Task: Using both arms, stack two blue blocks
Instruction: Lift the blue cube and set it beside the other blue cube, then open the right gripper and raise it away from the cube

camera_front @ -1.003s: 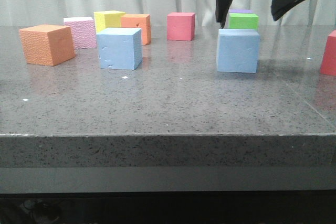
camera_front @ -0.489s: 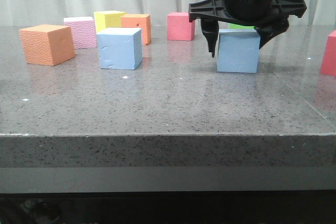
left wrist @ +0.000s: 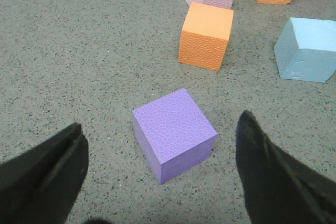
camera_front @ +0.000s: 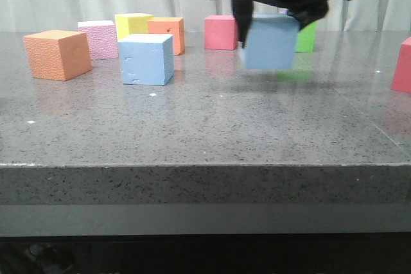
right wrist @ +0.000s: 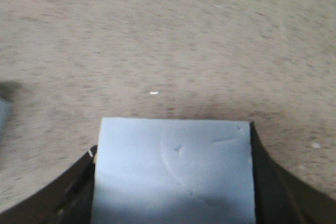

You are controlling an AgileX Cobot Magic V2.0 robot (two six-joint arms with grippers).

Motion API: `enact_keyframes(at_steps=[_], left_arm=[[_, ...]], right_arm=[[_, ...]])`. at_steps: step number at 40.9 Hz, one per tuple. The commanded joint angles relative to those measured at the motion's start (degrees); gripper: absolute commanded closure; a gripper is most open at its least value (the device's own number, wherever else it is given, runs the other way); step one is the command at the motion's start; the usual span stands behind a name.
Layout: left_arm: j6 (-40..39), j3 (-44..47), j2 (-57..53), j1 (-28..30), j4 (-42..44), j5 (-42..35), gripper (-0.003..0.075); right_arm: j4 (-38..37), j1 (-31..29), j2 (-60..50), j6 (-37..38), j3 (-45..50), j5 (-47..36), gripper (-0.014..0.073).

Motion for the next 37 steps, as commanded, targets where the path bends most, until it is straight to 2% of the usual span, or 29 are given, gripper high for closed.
enact_keyframes(at_steps=[1, 8, 18, 21, 29, 37], left_arm=[[-0.13, -1.53, 0.1, -0.31, -0.1, -3.71, 0.0154], [-0.13, -1.53, 0.1, -0.31, -0.1, -3.71, 0.0154], [-0.13, -1.53, 0.1, -0.74, -0.1, -3.71, 0.0154], [-0.13, -1.53, 0.1, -1.19, 0.02, -3.71, 0.0154], [-0.13, -1.53, 0.1, -1.6, 1.01, -3.71, 0.0154], [-0.13, -1.53, 0.1, -1.6, 1.14, -3.71, 0.0154]], right_arm=[[-1.76, 2.83, -2.47, 0.05, -2.98, -2.51, 0.0244], [-2.16, 5.84, 1.62, 0.16, -7.53, 0.91, 0.0244], [-2.62, 5.9, 7.03, 2.77, -11.7, 3.01, 0.0236], [-2.62, 5.85, 7.63, 3.08, -11.7, 2.87, 0.0179], [-2.56, 5.9, 7.92, 3.53, -11.78, 3.31, -0.0068], [-2.56, 5.9, 6.28, 3.53, -11.78, 4.19, -0.0059]])
